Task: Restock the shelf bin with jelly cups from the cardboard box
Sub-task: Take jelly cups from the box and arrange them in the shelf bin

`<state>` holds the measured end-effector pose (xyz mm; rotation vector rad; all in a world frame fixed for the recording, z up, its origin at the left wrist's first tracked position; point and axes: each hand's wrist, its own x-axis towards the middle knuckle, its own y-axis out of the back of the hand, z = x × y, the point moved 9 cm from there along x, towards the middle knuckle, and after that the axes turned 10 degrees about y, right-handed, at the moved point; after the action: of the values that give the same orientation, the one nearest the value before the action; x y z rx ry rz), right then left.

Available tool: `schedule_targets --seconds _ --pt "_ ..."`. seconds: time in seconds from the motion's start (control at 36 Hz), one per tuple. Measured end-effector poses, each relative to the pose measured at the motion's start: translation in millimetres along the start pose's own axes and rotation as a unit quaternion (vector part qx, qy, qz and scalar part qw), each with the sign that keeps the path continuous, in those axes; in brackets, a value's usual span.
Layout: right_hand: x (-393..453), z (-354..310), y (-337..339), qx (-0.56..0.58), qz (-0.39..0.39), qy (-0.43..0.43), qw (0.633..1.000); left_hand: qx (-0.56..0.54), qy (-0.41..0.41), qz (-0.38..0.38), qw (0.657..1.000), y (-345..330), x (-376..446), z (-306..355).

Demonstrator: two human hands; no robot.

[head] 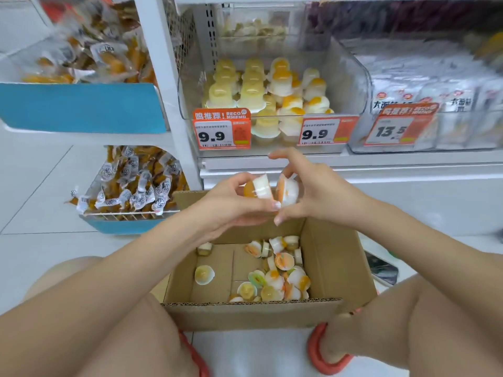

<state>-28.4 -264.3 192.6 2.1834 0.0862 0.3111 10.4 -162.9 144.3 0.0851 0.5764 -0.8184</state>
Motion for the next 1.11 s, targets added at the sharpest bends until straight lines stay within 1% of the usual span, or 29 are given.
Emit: schedule_targets --seconds 0.11,0.22,0.33,0.42,0.53,0.69,0.78,0.83,0.89,0.92,0.94,1.03,1.06,1.11 --pt "2.4 -3.1 2.0 0.004 0.004 0.017 1.000 -0.003 0.013 -0.036 0.999 -7.8 1.0 -1.4" --pt "6.6 -0.6 4.6 0.044 0.015 0.010 0.999 -0.062 0.020 -0.068 0.996 -11.0 2.2 1.1" --pt "11.4 1.0 4.4 0.106 0.026 0.001 0.994 -0.108 0.019 -0.063 0.992 -5.6 1.0 3.9" --pt "14.5 -3.8 8.4 0.142 0.044 0.011 0.989 -0.132 0.011 -0.068 0.989 -3.6 -0.8 8.1" --pt "20.1 -5.2 15.2 0.152 0.067 0.006 0.986 -0.163 0.004 -0.082 0.983 -4.0 -0.9 16.7" --pt "26.9 -0.8 29.7 0.160 0.073 -0.003 0.984 -0.174 -0.022 -0.097 0.980 -9.4 0.6 33.7" --pt "38.2 2.6 46.5 0.153 0.080 -0.010 0.985 -0.153 -0.048 -0.094 0.983 -5.6 0.5 47.0" --pt "48.2 9.2 67.3 0.136 0.118 -0.017 0.983 -0.061 -0.066 -0.048 0.995 5.3 2.4 54.6" --pt "58.9 19.7 95.5 0.108 0.176 -0.036 0.978 0.057 -0.077 0.037 0.995 23.2 6.4 58.2" --pt "65.0 25.3 109.0 0.090 0.196 -0.049 0.975 0.085 -0.076 0.072 0.991 32.8 9.0 59.4" --pt "72.2 30.7 120.3 0.067 0.203 -0.061 0.975 0.090 -0.069 0.098 0.989 41.5 12.6 59.1" --pt "97.9 47.6 141.4 -0.045 0.166 -0.099 0.980 0.080 -0.044 0.150 0.985 63.1 23.4 56.1" --pt "106.2 53.3 142.9 -0.067 0.140 -0.113 0.981 0.096 -0.043 0.165 0.981 68.3 26.3 56.7" --pt "122.3 63.7 137.5 -0.076 0.077 -0.135 0.985 0.138 -0.053 0.190 0.971 75.8 31.0 60.3"
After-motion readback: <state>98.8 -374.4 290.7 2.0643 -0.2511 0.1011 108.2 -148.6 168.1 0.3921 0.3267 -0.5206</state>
